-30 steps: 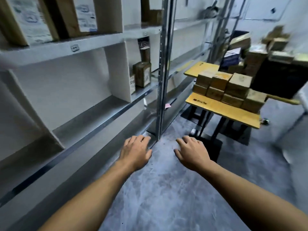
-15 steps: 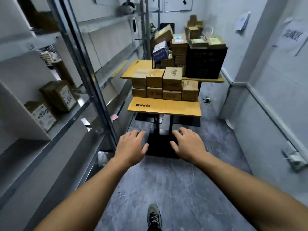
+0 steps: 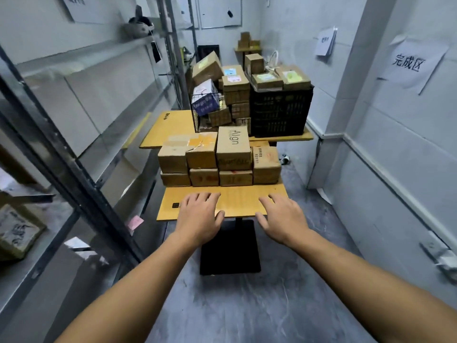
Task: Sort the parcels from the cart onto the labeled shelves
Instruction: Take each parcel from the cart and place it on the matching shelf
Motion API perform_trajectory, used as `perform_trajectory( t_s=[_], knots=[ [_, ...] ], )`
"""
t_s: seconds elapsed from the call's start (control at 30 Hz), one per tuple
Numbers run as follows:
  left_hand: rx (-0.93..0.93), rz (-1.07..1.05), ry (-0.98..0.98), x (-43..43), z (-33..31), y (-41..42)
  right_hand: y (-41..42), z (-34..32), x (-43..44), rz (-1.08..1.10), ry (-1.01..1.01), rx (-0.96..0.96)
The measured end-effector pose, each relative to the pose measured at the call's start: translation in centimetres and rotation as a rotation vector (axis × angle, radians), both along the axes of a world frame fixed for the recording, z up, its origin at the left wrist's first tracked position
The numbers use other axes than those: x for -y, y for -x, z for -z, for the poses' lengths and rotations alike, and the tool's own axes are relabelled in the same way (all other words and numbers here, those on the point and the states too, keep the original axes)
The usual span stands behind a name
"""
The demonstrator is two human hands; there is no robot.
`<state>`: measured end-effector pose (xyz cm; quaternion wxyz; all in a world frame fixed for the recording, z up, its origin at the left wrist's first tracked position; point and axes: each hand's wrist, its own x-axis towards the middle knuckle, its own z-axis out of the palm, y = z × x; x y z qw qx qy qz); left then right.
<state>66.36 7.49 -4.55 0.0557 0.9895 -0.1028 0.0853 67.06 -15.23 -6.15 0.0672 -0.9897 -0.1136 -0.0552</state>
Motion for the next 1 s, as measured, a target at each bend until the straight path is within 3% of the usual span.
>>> perform_trajectory(
  t_s=[0.27, 0.7, 1.0],
  knots=[
    [-0.072, 0.019, -0.02, -0.5, 0.9, -9.9, -10.2, 0.6, -0.9, -0.007, -0.033, -0.049],
    [-0.069, -0.208, 0.006, 1.5, 1.0, -30.5, -32.8, 1.3, -1.0, 0.01, -0.302, -0.129],
    [-0.145, -0.303, 0.026, 2.3, 4.4, -34.7, -36.9, 5.2, -1.4, 0.032, -0.452, -0.313]
  ],
)
